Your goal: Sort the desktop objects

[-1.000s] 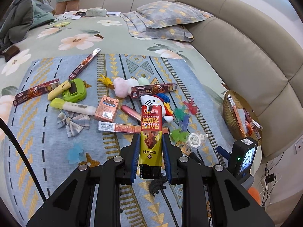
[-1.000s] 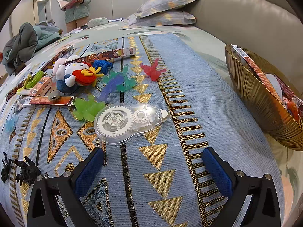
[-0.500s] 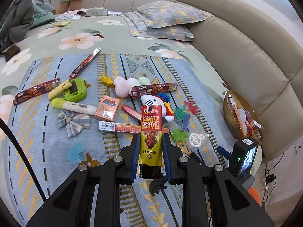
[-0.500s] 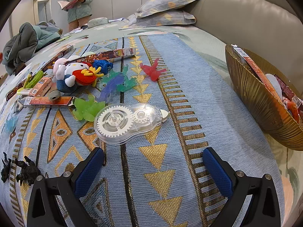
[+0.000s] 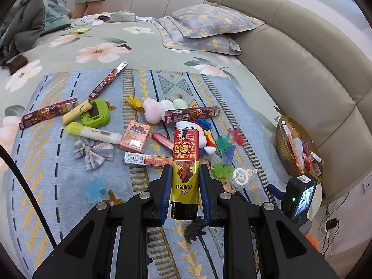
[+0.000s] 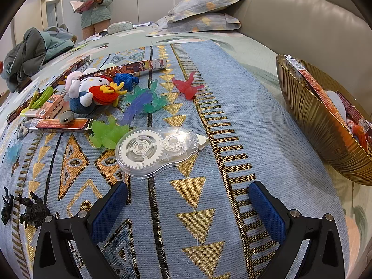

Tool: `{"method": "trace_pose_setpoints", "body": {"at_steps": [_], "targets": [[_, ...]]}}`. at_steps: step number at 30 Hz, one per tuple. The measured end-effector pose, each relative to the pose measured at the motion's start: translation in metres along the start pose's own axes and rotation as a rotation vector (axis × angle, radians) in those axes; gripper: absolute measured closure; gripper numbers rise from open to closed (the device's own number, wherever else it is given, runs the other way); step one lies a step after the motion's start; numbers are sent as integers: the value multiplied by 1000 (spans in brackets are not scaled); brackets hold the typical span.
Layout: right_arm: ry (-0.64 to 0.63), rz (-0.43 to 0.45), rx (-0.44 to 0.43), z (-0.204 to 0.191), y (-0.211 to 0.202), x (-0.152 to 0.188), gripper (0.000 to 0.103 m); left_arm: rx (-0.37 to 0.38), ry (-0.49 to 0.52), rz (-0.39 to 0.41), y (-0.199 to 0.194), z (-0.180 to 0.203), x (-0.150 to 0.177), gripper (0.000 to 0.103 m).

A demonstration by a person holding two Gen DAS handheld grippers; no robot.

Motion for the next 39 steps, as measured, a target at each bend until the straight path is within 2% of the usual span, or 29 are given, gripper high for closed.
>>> {"method": "trace_pose_setpoints", "body": {"at_steps": [11, 22, 30, 32, 35, 36, 38, 39], "targets": [[0, 0, 0, 0, 0, 0, 0, -15, -2, -6, 2, 0, 1, 83], [0, 1, 1, -1, -1, 0, 0, 6, -101, 17, -3, -19, -9, 83], [3, 4, -1, -1, 0, 0, 0, 10, -137, 13, 1, -31, -13, 83], [13, -19, 1, -1, 1, -1, 0, 18, -142, 15, 0, -32, -13, 83], [61, -135, -24, -1, -2, 2, 0, 24, -146, 21, -3, -32, -13, 83], [69, -146, -30, -2, -5, 5, 0, 27, -148, 22, -4, -32, -13, 83], [54, -183, -68, -11, -15, 12, 0, 25, -150, 22, -4, -33, -13, 83], [36, -174, -105, -20, -23, 13, 0, 26, -152, 20, -4, -34, -13, 83]]}}
Point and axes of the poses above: each gripper's, at about its wrist camera, not at the fingertips, and y roughly the way its jaws point, z to its right, x to its underside, the point moved 7 cm from there along y, roughly the way its jaws point, and after that the axes turned 2 degrees about -y, right-handed, at the moved point
